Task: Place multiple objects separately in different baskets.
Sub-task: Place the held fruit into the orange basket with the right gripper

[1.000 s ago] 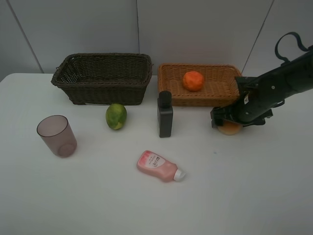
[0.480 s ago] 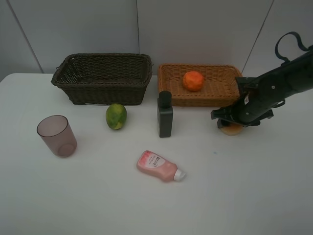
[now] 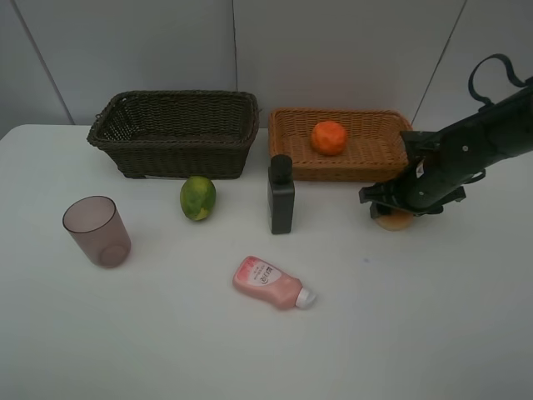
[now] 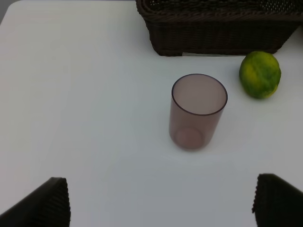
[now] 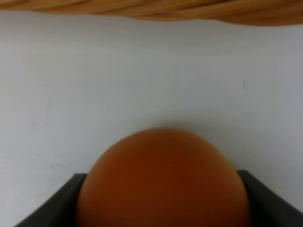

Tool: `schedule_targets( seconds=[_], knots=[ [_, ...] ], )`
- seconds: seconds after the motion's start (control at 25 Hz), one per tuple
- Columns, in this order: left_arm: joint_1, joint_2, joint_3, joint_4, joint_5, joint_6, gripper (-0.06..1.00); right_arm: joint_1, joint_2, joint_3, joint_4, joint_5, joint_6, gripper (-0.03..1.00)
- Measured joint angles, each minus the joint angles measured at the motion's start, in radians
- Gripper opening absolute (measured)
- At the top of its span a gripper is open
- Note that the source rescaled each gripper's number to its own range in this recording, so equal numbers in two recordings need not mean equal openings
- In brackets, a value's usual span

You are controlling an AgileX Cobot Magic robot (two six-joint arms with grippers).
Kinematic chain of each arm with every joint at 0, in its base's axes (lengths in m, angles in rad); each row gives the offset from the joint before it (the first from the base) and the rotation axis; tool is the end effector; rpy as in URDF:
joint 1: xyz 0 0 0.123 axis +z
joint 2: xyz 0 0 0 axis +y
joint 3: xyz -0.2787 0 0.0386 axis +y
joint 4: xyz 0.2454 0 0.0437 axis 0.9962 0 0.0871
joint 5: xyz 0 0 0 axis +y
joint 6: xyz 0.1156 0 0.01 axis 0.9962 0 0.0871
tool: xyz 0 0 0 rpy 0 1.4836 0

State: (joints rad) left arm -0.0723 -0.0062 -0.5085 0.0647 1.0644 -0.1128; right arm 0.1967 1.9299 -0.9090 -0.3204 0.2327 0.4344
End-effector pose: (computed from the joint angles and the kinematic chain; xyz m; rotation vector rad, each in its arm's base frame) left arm 0.0173 0.0053 0.2670 -0.0448 2.0313 -0.0393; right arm 0.3412 0.0594 0.0781 -0.0806 2.7186 -0.0066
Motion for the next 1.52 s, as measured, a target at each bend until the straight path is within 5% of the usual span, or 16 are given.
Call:
schedule_targets(
  seconds=[0.32, 0.68, 0.88, 1.16, 1.52],
  knots=[
    [0.0, 0.0, 0.0, 0.0, 0.0, 0.0, 1.0, 0.0, -0.142, -0.003, 0.01, 0.145, -0.001, 0.4],
    [0.0, 0.0, 0.0, 0.0, 0.0, 0.0, 1.0, 0.0, -0.22, -0.234, 0.072, 0.539, -0.061, 0.4],
    [0.0, 0.0, 0.0, 0.0, 0.0, 0.0, 1.0, 0.0, -0.211, -0.37, 0.175, 0.602, -0.196, 0.4],
    [0.0, 0.0, 0.0, 0.0, 0.0, 0.0, 1.0, 0.0, -0.072, -0.614, 0.204, 0.719, -0.241, 0.4],
    [0.0, 0.0, 0.0, 0.0, 0.0, 0.0, 1.0, 0.0, 0.117, -0.814, 0.205, 0.705, -0.241, 0.4]
  ],
)
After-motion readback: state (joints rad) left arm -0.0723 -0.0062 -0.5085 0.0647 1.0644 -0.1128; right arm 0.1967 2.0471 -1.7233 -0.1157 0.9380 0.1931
